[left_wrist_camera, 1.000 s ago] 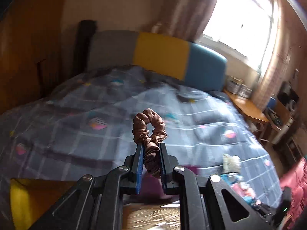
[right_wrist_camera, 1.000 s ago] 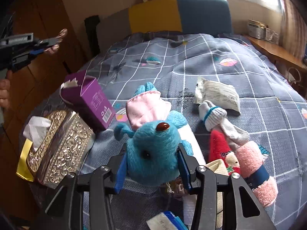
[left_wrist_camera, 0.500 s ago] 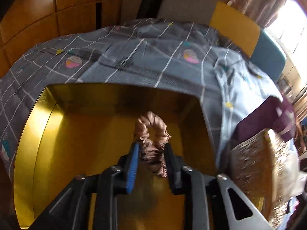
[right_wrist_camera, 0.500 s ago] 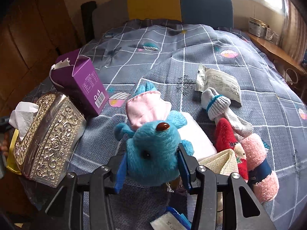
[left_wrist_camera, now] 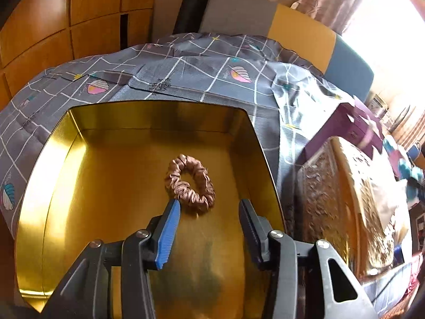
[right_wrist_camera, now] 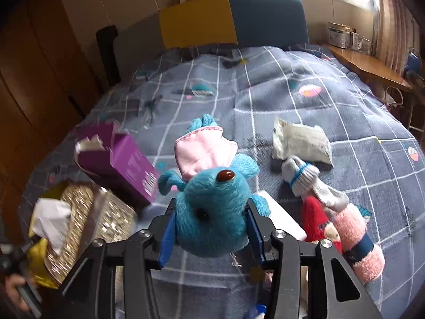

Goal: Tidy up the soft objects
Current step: 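Carry the scrunchie into the gold tin tray and open the left tool, then lower the teal plush toy into the gold tray and open the right tool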

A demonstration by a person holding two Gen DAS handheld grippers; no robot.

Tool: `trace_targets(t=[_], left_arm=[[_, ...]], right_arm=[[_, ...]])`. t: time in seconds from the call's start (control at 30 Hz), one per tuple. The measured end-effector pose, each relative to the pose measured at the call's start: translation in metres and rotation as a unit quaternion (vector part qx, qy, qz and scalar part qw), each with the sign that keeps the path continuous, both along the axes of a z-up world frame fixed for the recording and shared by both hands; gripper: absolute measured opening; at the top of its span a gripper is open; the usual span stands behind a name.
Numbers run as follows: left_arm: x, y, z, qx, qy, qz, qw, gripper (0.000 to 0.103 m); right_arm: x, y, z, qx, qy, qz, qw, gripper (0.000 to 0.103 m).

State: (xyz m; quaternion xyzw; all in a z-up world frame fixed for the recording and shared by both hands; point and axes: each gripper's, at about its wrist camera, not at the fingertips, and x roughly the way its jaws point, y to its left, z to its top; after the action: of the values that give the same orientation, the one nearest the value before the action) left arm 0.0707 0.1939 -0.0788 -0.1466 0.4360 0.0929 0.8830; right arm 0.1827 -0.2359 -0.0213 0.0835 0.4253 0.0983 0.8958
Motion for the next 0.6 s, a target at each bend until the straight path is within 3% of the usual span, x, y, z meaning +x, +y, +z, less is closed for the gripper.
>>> trace_targets(t=[0.17,0.33,0.47,0.6], left_arm=[[-0.017,-0.003,0.01,0.021,-0.011,-0.006,0.9997,0.046],[-0.03,0.009,0.017,0.022,-0.018,0.013,0.9995,0.046],[-0.041,0.02,0.021,0.019,-0.026,0.03,0.999,0.046],[-0.05,0.024,0.027,0.02,-0.035,0.034,0.9986,0.046]], right_arm=[[0.009,0.03,0.038,0.039,-0.027,0.014,0.999,0.048],[-0.004,0.1,0.071,0.064,-0.048,0.096,0.992,0.049],[-0.018,0.171,0.073,0.072,-0.032,0.171,0.982,0.05],[-0.031,0.241,0.053,0.062,0.002,0.226,0.972,0.051]])
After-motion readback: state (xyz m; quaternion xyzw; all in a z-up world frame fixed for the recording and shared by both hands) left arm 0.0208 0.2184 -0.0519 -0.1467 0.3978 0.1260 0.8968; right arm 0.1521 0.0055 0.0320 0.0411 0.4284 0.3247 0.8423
